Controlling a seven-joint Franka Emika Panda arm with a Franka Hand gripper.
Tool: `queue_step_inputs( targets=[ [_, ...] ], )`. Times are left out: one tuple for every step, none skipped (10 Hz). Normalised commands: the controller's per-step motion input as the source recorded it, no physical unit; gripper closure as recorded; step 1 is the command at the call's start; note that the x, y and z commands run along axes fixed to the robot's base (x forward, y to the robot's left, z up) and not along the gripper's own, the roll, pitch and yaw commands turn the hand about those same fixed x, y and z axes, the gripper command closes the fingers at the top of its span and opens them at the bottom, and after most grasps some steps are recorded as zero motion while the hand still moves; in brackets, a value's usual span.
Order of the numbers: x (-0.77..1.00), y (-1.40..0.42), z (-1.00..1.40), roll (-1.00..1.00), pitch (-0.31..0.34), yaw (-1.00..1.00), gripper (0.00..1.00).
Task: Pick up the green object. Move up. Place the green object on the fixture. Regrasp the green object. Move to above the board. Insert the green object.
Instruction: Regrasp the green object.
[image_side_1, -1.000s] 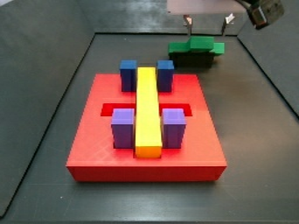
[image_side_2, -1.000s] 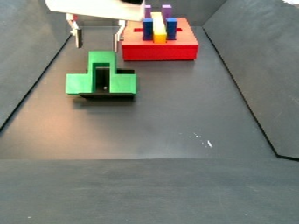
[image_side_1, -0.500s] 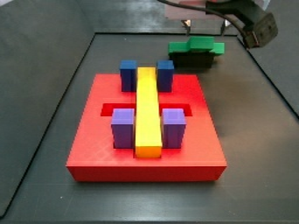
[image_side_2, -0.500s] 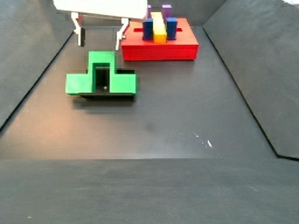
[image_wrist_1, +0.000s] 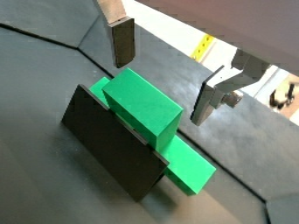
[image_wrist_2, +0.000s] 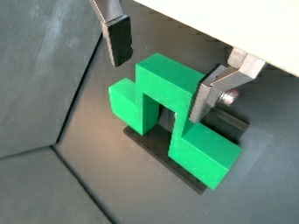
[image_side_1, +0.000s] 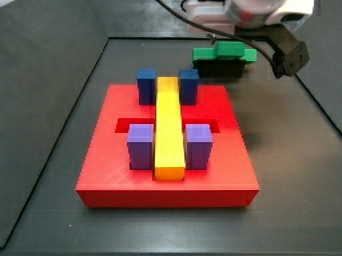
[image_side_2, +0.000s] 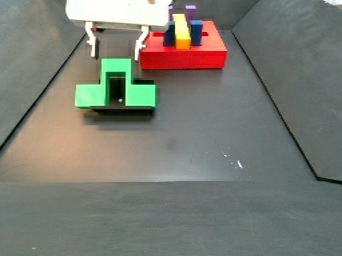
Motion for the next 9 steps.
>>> queue_step_inputs(
  targets=[
    [0.0, -0.04, -0.18, 0.39, 0.0, 0.33, 0.0],
    [0.09, -0.09, -0.16, 0.35, 0.0, 0.34, 0.0],
    [0.19, -0.13, -0.11, 0.34, 0.049, 0.34, 0.0],
    [0.23, -0.13, -0.05, 0.33, 0.069, 0.33, 0.0],
    [0.21, -0.13, -0.02, 0.3, 0.049, 0.31, 0.0],
    [0.12, -0.08, 0.0, 0.24, 0.009, 0.26, 0.0],
    [0.05, 0.0, -0.02, 0.05, 0.0, 0.0, 0.0],
    [0.02, 0.0, -0.18, 0.1, 0.0, 0.0, 0.0],
    [0.1, 0.0, -0.22, 0.03, 0.097, 0.0, 0.0]
  ],
)
